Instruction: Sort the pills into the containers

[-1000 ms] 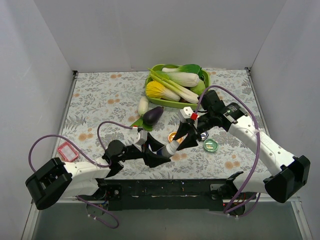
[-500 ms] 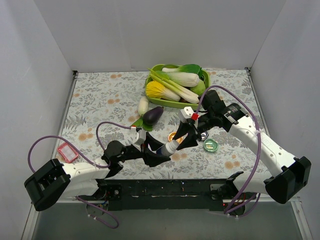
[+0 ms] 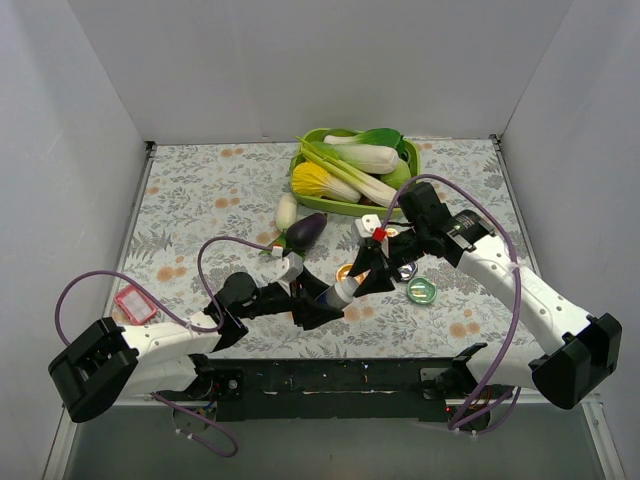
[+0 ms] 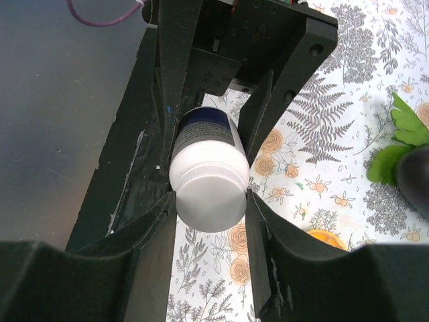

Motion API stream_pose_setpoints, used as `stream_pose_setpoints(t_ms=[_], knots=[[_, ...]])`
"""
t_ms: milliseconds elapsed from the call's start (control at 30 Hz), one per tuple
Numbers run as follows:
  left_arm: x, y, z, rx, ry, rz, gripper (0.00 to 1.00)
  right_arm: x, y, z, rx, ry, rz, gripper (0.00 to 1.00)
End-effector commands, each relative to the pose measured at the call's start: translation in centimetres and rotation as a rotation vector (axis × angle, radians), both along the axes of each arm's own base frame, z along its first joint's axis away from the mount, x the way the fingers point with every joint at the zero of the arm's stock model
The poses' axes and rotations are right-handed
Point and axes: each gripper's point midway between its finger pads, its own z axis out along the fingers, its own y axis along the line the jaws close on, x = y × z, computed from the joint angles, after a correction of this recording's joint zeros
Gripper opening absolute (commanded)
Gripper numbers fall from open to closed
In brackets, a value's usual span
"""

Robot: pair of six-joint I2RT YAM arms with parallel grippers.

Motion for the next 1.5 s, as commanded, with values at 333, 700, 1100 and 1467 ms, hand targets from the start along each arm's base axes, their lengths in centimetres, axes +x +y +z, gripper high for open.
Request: stream_pose_setpoints(t_ms=[333,700,1100,1467], knots=[[3.9,-0.2,6.2,-0.107,-0.183,0.185,0.0,0.1,1.9,-3.4,-0.117,0.45,-0.22,0.26],[6.2,1.2,3.0,-0.019,-0.175,0.333,0.0,2.1,2.7,-4.1,-0.151,0.575,-0.36,0.58],[4.2,1.4,0.4,0.043,-0.15,0.245,0.0,2.8,0.6,0.5,0.003,0.311,-0.222,0.96],[0.2,1.8,1.1,0.04,-0.156,0.066,0.0,2.8,-3.6,-0.6,0.041,-0.187,-0.03,0.98]])
